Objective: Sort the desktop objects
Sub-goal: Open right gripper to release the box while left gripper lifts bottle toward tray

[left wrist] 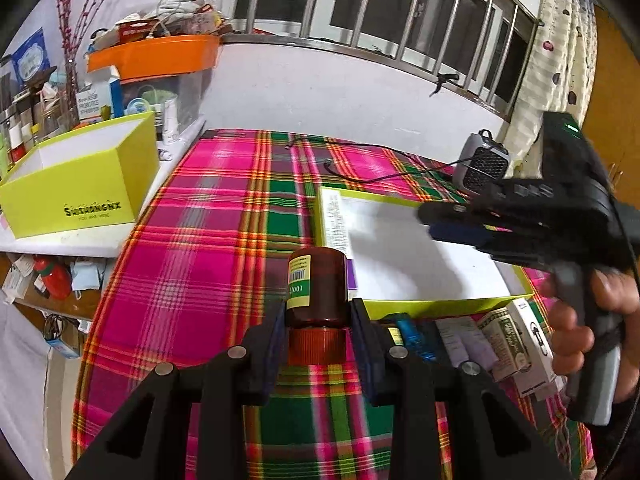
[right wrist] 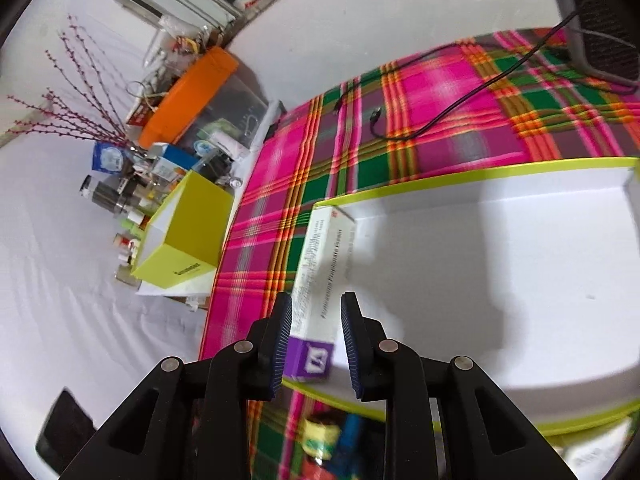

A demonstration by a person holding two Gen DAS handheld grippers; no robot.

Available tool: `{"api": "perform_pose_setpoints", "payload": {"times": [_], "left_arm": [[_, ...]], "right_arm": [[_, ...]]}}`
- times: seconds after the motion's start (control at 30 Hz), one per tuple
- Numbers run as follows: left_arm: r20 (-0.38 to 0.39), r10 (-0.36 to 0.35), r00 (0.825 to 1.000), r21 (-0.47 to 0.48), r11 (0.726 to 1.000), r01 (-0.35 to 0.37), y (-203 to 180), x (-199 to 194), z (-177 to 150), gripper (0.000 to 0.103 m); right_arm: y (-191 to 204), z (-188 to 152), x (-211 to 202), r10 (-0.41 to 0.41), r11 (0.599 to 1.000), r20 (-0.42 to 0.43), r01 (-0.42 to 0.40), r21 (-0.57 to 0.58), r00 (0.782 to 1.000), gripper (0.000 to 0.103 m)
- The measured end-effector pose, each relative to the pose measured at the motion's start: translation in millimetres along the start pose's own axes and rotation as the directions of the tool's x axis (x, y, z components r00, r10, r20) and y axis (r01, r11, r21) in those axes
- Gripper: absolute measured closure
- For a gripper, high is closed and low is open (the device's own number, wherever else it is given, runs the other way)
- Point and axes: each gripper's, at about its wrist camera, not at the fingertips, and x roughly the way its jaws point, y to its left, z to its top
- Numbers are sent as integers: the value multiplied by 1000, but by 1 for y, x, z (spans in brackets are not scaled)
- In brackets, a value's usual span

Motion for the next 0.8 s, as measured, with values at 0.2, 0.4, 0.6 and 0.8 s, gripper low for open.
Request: {"api": "perform_pose_setpoints", "payload": {"times": [0.2,0.4,0.6,0.8], "left_arm": [[-30,-51,998,26,998,52,-25,11,6,71],[-76,-115,990,61,991,120,-59,25,16,71],[-125,-192,973,84,976,203,-97,46,30,71],[-183,-241,953,81,962,259,-128,77,40,71]], "right_arm": [[-27,-27,-55,-30,999,88,32,-26,996,76],[-51,-51,-95,-106,992,136,114,-56,985,76],[-82,-66,-132,-181,982,188,188,-20,965,76],[-105,-72,-153,-222,975,225,224,19,949,76]]}}
